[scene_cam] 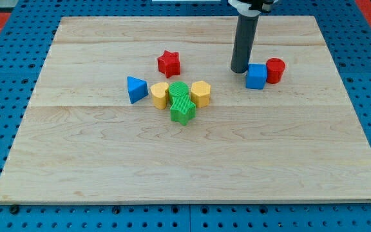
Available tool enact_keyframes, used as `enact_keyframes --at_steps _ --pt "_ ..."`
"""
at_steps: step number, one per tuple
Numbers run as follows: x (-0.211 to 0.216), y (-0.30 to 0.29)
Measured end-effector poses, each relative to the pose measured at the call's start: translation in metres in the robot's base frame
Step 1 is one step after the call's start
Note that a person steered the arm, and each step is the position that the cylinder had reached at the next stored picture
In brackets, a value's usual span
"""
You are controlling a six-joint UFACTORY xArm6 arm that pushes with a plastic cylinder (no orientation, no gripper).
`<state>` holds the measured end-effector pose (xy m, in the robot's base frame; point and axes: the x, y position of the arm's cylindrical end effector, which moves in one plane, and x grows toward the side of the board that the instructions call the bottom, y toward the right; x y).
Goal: Push blue cube down a bit
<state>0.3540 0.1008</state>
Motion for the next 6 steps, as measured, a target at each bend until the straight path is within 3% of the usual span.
enact_keyframes --at_steps 3,4,6 --pt "0.0 -0.002" --pt "0.009 0.022" --pt "0.087 0.033"
